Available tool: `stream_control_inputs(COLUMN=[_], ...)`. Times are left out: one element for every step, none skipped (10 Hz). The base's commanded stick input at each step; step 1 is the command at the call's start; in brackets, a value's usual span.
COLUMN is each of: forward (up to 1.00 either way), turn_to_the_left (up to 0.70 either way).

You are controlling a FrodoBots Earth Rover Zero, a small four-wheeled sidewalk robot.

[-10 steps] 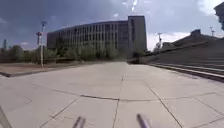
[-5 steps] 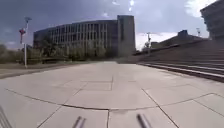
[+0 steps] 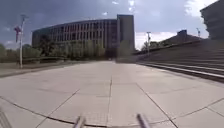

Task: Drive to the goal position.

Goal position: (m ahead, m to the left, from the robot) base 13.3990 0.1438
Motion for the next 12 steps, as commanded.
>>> stream_control_inputs(forward=[0.70,0.70,0.70,0.70,0.70,0.70,0.70,0.70,0.70,0.70,0.70,0.70], turn_to_the_left=[0.00,0.00,0.01,0.19,0.27,0.27,0.27,0.27,0.27,0.27,0.23,0.13])
